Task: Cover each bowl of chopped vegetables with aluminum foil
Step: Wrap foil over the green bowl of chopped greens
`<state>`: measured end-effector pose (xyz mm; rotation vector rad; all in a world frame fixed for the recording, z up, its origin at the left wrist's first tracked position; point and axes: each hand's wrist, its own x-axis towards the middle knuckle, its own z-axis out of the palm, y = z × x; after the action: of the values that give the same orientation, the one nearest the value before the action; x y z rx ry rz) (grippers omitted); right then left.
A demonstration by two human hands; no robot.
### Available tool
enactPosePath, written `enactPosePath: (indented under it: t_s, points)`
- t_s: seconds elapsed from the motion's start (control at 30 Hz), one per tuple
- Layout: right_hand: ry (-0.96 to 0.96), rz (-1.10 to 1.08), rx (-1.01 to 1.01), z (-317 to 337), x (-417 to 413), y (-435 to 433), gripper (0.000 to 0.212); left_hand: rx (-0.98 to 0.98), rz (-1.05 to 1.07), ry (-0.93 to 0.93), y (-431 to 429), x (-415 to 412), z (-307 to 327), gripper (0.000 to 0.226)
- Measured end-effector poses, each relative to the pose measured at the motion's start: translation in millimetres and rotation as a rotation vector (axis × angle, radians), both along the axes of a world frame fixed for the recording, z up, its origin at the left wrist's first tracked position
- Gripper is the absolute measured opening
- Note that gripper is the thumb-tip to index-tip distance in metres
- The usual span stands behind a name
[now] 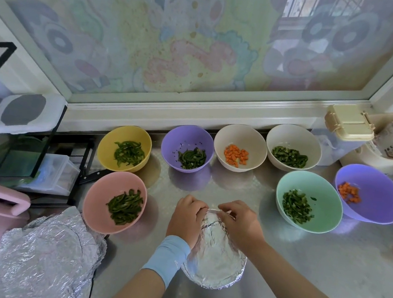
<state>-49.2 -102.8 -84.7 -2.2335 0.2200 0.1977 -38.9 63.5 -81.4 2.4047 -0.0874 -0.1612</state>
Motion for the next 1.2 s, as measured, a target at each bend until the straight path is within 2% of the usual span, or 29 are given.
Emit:
enactPosePath:
  t_s: [0.07, 0.23, 0.43, 0.53, 0.6, 0.67, 0.77, 0.87, 0.97, 1.07, 1.2]
  points:
    - [0.008, -0.030, 0.000, -1, -5, -2, 0.006, -0.007, 0.044, 0.010, -1, -2, -1, 0.019]
    - [0.066, -0.109, 0.099, 0, -4, -4, 0.007, 0.012, 0.082, 0.034, -6, -3, 1, 0.017]
    - [0.078, 0.028, 0.090, -2, 2, -5, 0.011, -0.073, 0.020, 0.067, -5, -1, 2, 0.015]
    - [-0.006, 0.055, -0.029, -5, -1, -9, 0.020, -0.078, 0.098, 0.065, -6, -4, -1, 0.015]
    - [-0.087, -0.016, -0.110, -6, -5, -9, 0.023, -0.052, 0.133, 0.069, -9, -8, 0, 0.017]
    - [-0.124, -0.090, -0.113, -4, -8, -7, 0.017, -0.030, 0.148, 0.050, -11, -8, 2, 0.017]
    - [-0.090, -0.119, -0.042, 1, -9, -3, 0.005, -0.015, 0.059, 0.006, -12, -5, 3, 0.024]
    - [-0.052, -0.128, 0.016, 6, -9, -4, 0.004, -0.031, -0.012, 0.004, -13, -3, 3, 0.032]
    - [-0.019, -0.127, 0.045, 11, -9, -6, 0.004, -0.081, 0.024, 0.020, -12, -1, 0, 0.022]
    - [0.040, -0.159, 0.105, 14, -9, -6, 0.005, -0.074, 0.028, 0.053, -14, 0, 0, 0.021]
    - [0.082, -0.142, 0.105, 10, -7, -8, 0.019, -0.011, 0.120, 0.076, -15, -3, 0, 0.021]
